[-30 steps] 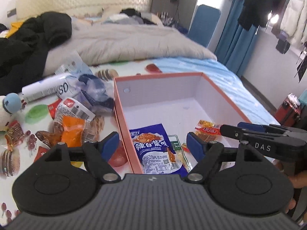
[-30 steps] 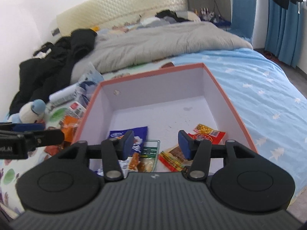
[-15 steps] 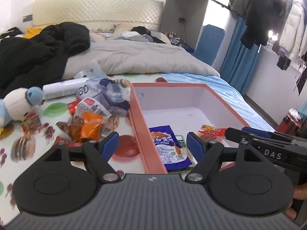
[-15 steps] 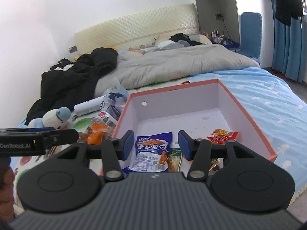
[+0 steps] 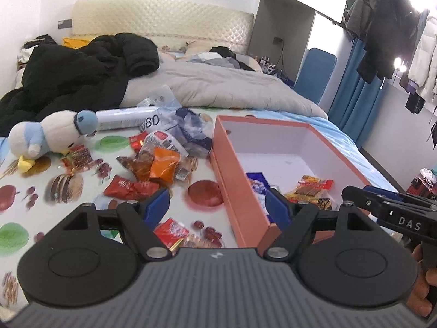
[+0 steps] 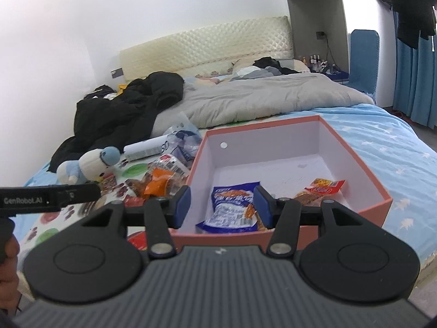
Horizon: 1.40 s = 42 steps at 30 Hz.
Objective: Organize snacks
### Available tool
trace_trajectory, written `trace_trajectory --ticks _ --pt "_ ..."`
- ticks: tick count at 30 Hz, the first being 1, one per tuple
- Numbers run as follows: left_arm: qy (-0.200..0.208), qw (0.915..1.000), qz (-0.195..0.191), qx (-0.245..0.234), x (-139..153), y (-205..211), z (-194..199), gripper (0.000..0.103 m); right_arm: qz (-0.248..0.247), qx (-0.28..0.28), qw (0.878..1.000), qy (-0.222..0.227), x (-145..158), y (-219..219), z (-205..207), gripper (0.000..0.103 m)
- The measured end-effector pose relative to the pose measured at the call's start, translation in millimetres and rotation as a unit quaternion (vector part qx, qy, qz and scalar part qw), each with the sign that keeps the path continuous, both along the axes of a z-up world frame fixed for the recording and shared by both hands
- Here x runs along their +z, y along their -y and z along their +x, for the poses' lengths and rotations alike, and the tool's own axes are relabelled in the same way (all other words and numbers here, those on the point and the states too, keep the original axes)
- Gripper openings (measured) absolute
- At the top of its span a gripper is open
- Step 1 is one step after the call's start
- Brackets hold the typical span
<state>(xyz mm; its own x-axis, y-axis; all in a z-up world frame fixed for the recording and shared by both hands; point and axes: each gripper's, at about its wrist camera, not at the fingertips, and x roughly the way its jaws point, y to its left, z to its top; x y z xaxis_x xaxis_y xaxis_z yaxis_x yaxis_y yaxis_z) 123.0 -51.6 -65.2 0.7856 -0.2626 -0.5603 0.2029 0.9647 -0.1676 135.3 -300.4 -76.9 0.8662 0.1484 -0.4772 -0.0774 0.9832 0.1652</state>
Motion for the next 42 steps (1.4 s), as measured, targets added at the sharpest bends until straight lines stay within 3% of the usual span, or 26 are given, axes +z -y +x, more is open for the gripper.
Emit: trace_trajectory --ticks 13,23,33,37,42 --pt "-0.006 0.9990 0.004 0.044 -14 -43 -44 0.081 -0.016 0.058 0.998 -0.006 -15 -49 -42 0.054" --pt "-0.051 0.9970 0.006 0.057 -41 -59 -63 0.081 -0.027 0.098 0.994 -0.043 -39 -74 -64 0.054" --pt "-0.081 0.9934 -0.001 0.081 -74 -87 -31 0.082 -0.058 0.138 0.986 -0.070 -62 -101 -52 0.055" --pt "-0.095 0.9922 -0.006 0.081 -86 -100 -6 0.082 -0.068 0.151 0.983 -0.076 -71 -115 -39 0.073" --pt "-0.113 0.9910 -0.007 0.072 -102 -110 29 0.082 -0.081 0.144 0.983 -0.083 -84 -130 -18 0.073"
